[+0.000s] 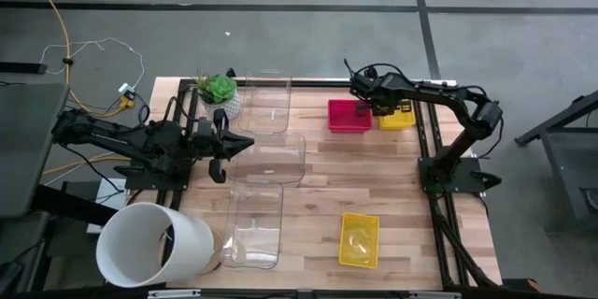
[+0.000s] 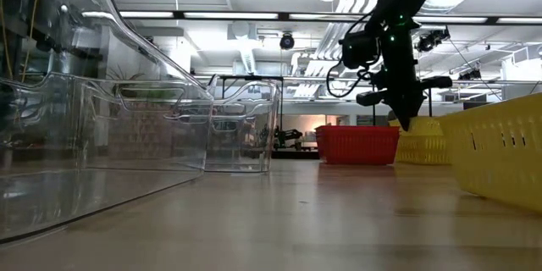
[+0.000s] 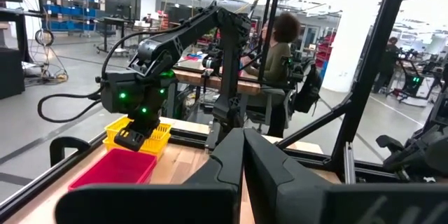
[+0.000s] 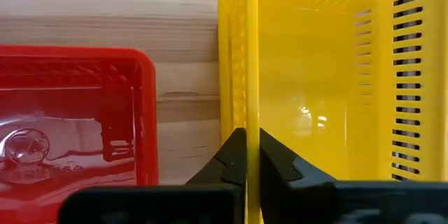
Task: Stack baskets by color
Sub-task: Stack the middle yellow bin on top of the top yellow bin, then stack the bottom yellow bin on top of the yellow bin
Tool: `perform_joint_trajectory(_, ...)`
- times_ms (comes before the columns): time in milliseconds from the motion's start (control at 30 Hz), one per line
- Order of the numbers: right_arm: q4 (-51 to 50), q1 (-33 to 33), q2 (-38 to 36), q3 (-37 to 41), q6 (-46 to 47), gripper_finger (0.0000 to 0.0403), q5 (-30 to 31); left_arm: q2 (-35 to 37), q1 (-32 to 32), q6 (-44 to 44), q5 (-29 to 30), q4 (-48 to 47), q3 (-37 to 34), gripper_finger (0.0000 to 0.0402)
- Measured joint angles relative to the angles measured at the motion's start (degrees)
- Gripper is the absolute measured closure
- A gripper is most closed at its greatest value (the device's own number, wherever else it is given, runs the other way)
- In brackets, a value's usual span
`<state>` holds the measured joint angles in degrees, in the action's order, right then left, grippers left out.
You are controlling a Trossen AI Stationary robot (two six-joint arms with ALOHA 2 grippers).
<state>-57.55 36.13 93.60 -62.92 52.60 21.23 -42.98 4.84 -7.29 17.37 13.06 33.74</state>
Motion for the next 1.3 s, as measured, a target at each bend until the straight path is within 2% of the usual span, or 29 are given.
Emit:
perform_joint_trajectory(100,0.0,0.0,0.0,0.0,-1.3,0.0365,-0.6,0.0,0.0,0.0,0.0,0.0,0.0,0.0401)
perform_joint_trajectory(333,-0.2,0.0,-1.5,0.0,-5.1,0.0247,-2.2,0.0,0.0,0.0,0.0,0.0,0.0,0.0401)
perform_joint_trajectory(467,0.1,0.0,-6.7,0.0,-10.6,0.0187,-2.4,0.0,0.0,0.0,0.0,0.0,0.0,0.0401)
perform_joint_trajectory(567,-0.5,-1.0,-12.7,0.0,-14.9,0.0157,-4.4,0.0,0.0,0.0,-0.1,0.0,0.0,0.0401)
perform_joint_trajectory(733,0.5,-6.7,-24.4,0.0,-19.0,0.0142,-6.8,0.0,0.0,0.0,-0.4,0.0,0.0,0.0401)
perform_joint_trajectory(933,10.1,-19.7,-33.1,0.0,-21.2,0.0142,-6.8,0.0,0.0,0.0,-0.4,0.0,0.0,0.0401)
perform_joint_trajectory(1133,20.8,-33.5,-32.2,0.0,-25.0,0.0142,-2.7,0.0,0.0,0.0,-0.2,0.1,0.0,0.0401)
perform_joint_trajectory(1300,27.5,-39.4,-26.9,0.0,-27.9,0.0142,-0.5,0.0,0.0,-1.8,-0.3,0.3,0.0,0.0401)
